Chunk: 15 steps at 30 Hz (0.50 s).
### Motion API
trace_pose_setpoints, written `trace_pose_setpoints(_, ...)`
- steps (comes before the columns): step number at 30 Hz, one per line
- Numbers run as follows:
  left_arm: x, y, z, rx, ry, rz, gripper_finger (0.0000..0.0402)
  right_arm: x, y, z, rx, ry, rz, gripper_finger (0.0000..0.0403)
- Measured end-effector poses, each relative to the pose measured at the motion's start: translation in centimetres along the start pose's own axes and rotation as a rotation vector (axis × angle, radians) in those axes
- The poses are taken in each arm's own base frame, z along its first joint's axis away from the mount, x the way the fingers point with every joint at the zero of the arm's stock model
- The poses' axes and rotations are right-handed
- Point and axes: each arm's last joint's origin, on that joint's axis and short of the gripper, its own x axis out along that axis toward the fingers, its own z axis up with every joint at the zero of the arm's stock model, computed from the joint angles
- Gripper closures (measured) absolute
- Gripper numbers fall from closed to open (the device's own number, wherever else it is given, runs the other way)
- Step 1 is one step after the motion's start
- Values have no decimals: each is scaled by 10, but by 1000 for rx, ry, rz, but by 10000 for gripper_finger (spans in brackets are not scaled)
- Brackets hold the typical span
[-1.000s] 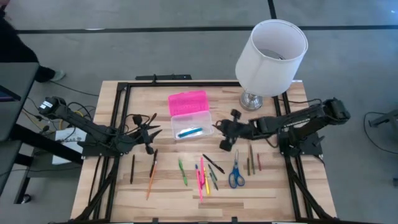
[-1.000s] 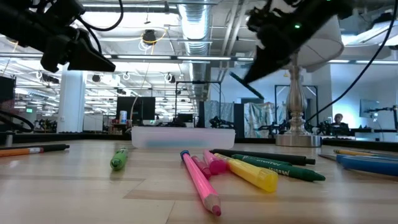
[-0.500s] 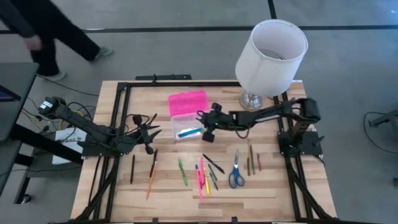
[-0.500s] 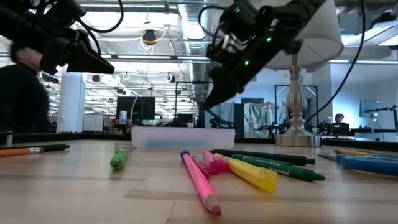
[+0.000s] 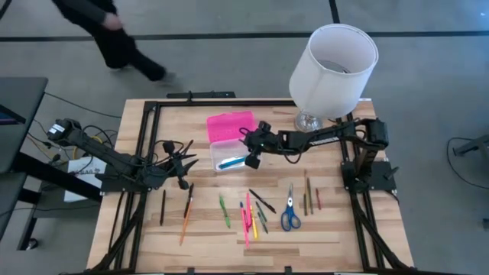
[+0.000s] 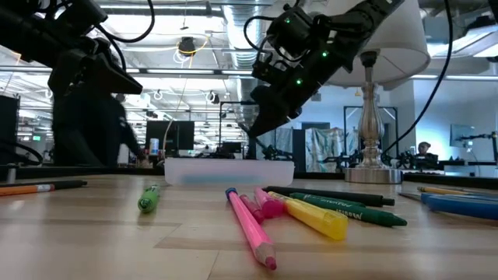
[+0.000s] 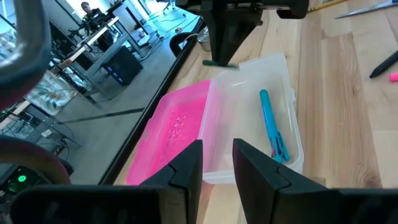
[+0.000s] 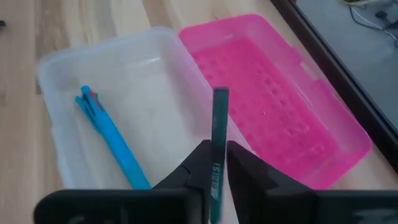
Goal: Pick & place school supplies into a supply box
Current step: Put the green crayon into the pink supply box, then put the black pen into the pink supply box
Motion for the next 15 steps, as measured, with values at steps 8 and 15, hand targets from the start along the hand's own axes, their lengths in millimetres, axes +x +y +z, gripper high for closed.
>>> trace_pose_setpoints(8,0,-2,0,-56,-5,-82,317,-1,2,1,-35,-4,6,321)
trace_pose_setpoints(15,-2,-5,6,-251,4,-235,317,-32,18,6,-113,26,17,325)
